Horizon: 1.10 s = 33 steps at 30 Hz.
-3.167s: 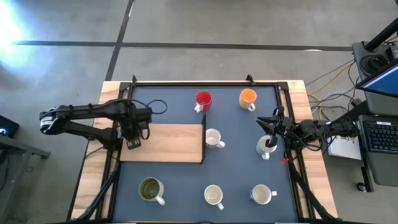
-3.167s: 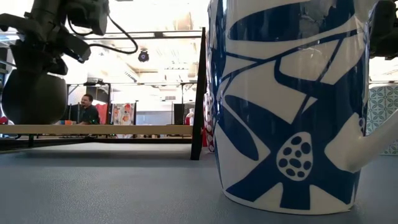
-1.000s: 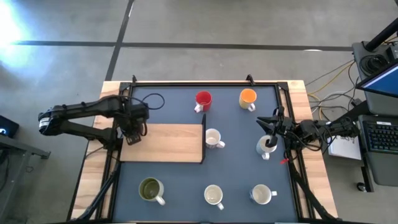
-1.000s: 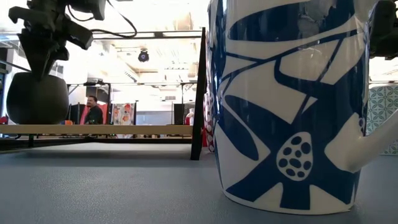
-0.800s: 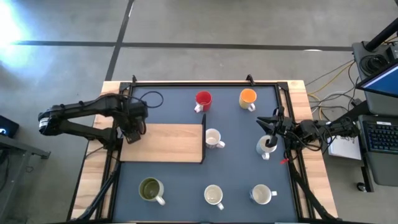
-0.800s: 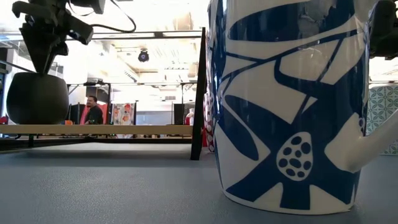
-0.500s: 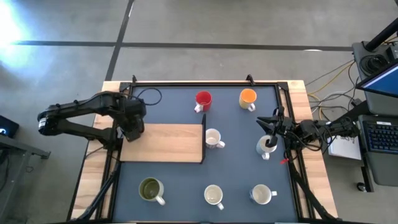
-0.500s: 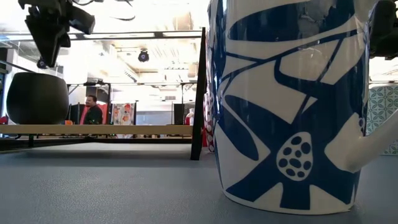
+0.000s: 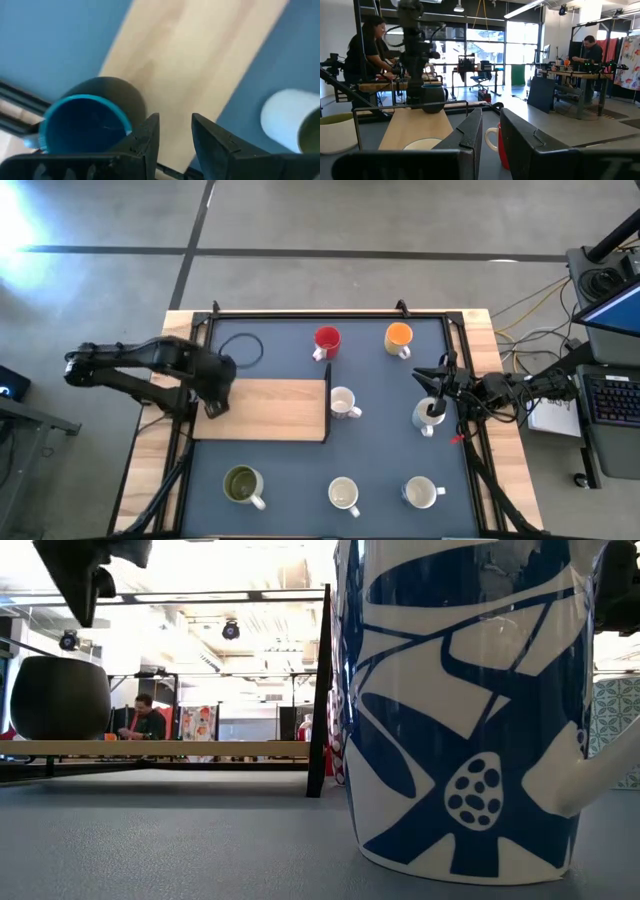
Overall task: Place coffee mugs
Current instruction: Put the green mug on the shelf
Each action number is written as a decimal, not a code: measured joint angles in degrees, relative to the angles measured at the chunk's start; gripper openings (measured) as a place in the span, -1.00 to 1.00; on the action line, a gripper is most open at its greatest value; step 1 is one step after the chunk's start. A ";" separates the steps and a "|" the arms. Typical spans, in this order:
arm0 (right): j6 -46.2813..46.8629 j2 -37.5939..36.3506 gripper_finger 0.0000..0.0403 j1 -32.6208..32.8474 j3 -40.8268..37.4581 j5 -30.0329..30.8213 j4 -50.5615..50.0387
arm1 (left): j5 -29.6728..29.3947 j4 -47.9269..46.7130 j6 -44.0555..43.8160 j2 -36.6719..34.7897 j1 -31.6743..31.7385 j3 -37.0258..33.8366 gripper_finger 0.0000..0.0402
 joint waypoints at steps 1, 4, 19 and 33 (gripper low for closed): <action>0.02 0.00 -0.71 0.00 0.00 0.00 -0.01 | 0.01 0.22 -0.87 0.44 -1.96 -0.24 -0.52; 0.00 0.00 -0.71 0.00 0.00 0.00 -0.01 | 0.05 0.41 -2.64 2.00 -8.04 -0.63 -0.52; 0.02 0.00 -0.71 -0.02 0.00 0.02 -0.01 | 1.59 9.15 -13.40 11.45 -28.48 -0.69 -0.52; 0.02 0.00 -0.71 -0.02 0.00 0.00 0.01 | 4.09 21.19 -27.89 23.68 -33.36 -0.71 -0.49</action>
